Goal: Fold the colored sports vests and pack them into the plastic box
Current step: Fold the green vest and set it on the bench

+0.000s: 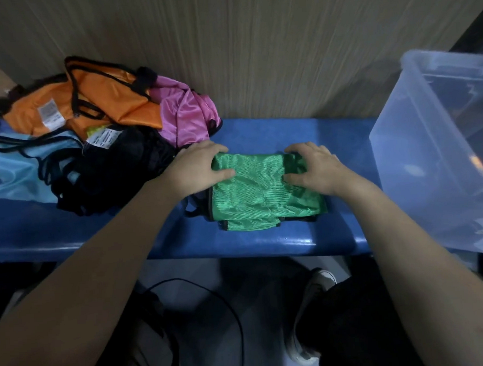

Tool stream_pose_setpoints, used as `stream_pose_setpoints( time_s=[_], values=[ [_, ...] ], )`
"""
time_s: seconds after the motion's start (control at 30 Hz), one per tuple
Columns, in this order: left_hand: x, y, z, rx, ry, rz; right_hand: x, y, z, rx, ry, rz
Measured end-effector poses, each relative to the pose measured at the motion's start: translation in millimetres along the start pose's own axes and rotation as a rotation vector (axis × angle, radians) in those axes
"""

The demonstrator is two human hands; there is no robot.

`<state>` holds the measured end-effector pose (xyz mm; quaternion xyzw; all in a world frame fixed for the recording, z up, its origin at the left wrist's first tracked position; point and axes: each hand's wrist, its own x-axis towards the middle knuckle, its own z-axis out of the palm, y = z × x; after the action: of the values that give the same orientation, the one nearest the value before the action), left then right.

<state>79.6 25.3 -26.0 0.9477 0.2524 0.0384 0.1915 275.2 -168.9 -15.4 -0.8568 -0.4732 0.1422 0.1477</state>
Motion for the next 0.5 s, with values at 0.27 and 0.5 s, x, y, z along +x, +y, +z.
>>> stream_pose_setpoints(
  time_s=[0.27,0.5],
  values=[
    [-5,-8,-7,-0.092,-0.094,-0.057,-6,-3,-4,-0.041,-0.011,0.023],
    [-11,-13,-10,-0.197,-0.118,-0.072,-9,-2,-5,-0.018,-0.045,0.049]
  ],
)
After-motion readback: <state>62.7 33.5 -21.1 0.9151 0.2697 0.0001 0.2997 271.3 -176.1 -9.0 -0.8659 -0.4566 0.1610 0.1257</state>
